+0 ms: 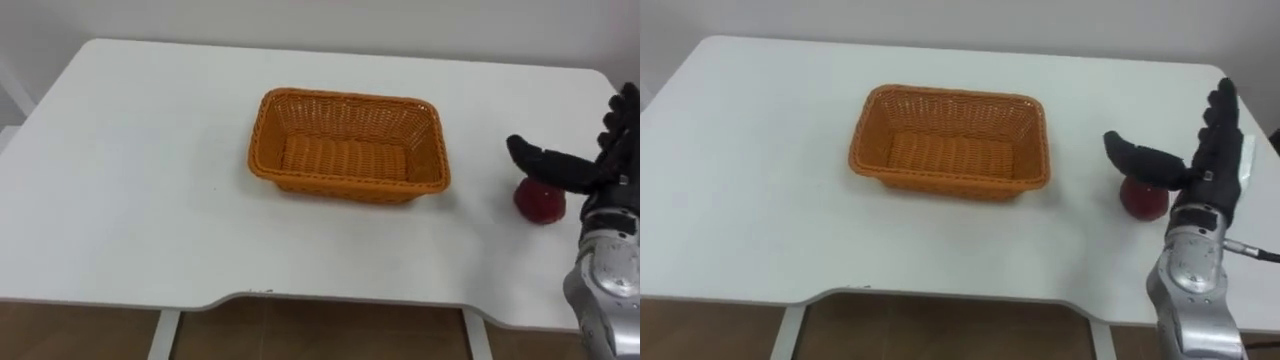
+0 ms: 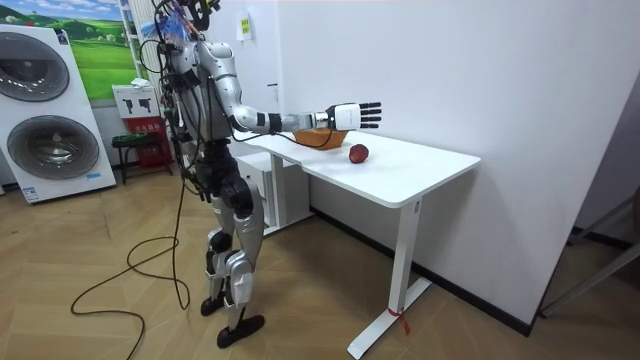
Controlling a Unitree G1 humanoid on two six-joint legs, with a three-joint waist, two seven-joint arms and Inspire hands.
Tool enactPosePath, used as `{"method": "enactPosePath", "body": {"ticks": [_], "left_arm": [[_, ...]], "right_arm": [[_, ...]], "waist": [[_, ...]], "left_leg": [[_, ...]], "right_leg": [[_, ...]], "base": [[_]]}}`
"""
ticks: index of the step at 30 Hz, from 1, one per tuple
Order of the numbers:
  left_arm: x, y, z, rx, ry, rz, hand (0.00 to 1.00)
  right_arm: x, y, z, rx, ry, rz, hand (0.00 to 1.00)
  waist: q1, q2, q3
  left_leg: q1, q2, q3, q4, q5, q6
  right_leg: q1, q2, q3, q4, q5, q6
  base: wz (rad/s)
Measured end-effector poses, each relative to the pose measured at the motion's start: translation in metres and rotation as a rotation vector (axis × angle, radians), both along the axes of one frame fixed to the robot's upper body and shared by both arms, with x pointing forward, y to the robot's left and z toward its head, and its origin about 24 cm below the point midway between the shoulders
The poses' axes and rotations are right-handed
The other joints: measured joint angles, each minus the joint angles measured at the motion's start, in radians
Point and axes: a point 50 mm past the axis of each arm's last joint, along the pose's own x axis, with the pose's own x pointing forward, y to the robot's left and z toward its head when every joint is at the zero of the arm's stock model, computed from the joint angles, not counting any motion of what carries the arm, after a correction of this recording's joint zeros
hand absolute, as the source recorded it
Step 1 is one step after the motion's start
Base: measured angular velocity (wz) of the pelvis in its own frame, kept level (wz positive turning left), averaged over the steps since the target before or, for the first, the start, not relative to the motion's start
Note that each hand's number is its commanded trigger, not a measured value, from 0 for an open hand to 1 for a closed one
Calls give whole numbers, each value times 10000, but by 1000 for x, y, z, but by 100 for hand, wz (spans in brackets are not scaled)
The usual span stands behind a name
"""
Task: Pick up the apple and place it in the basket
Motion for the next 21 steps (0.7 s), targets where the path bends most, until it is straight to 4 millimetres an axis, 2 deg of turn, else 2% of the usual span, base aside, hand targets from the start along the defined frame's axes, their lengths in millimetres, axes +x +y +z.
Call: {"method": "enactPosePath", "body": {"ticks": [6, 9, 12, 17, 21], "left_arm": [[5, 1, 1, 68, -120, -56, 0], [6, 2, 2, 100, -167, -61, 0], [7, 2, 2, 118, -182, -53, 0], [6, 2, 2, 131, -171, -54, 0], [5, 3, 2, 139, -126, -42, 0]], "right_arm": [[-4, -3, -17, 126, 1034, 75, 0], [-4, -4, -20, 132, 1247, 97, 0], [-6, -5, -25, -130, 1612, 145, 0], [-7, -6, -28, -166, 1805, 166, 0], [-11, -9, -38, -167, 2278, 80, 0]], "waist": [[-62, -17, -9], [-68, -27, -16], [-58, -69, -68], [-63, -84, -81], [-44, -81, -86]], "left_leg": [[-109, 2, 2, 50, 0, 0], [-109, 2, 4, 82, 0, 0], [-126, 3, 12, 93, -1, 0], [-105, 3, 19, 101, 0, 0], [-87, 5, 17, 114, 0, 0]], "right_leg": [[-43, -20, -98, 22, 2, 3], [-45, -22, -119, 21, 2, 3], [-72, -25, -126, 26, 2, 3], [-52, -29, -135, 33, 4, 4], [-22, -31, -156, 36, 4, 4]], "base": [[0], [0], [0], [0], [0]]}}
